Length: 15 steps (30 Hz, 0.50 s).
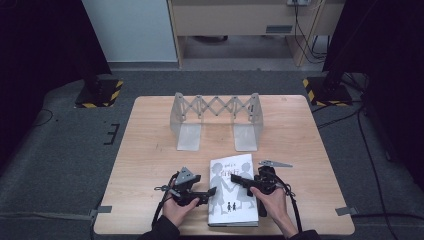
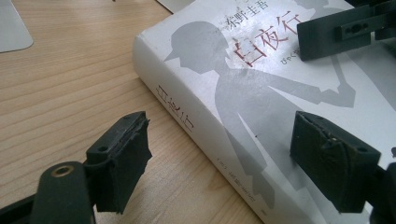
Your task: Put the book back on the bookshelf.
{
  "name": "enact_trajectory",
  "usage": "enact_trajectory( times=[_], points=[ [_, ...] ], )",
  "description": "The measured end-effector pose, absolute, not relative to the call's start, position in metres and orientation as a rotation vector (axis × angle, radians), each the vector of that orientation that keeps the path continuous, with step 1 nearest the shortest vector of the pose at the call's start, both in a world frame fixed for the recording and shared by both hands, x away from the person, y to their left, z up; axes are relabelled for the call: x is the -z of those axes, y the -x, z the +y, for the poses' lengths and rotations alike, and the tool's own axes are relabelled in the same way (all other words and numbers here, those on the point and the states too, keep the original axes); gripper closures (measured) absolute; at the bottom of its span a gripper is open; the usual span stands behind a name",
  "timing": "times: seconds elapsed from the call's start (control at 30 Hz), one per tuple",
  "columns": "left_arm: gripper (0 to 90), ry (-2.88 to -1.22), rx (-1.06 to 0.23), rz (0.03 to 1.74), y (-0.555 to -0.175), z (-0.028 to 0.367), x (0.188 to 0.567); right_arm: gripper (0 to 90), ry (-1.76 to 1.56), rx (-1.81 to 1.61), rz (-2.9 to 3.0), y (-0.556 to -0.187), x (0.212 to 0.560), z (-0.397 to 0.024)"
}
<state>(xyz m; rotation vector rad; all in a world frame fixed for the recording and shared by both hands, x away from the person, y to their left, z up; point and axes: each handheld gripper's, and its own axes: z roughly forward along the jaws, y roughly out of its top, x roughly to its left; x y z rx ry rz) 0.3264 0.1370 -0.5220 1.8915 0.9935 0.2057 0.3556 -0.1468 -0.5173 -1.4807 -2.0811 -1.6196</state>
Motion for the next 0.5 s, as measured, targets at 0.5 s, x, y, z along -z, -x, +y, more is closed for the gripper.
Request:
enact_trajectory(
  times=[0.5],
  points=[
    [15.4, -1.755, -0.089, 0.968, -0.329, 0.140, 0.520, 77.3, 1.369, 1.753, -2.024, -0.348, 0.498, -0.140]
  ],
)
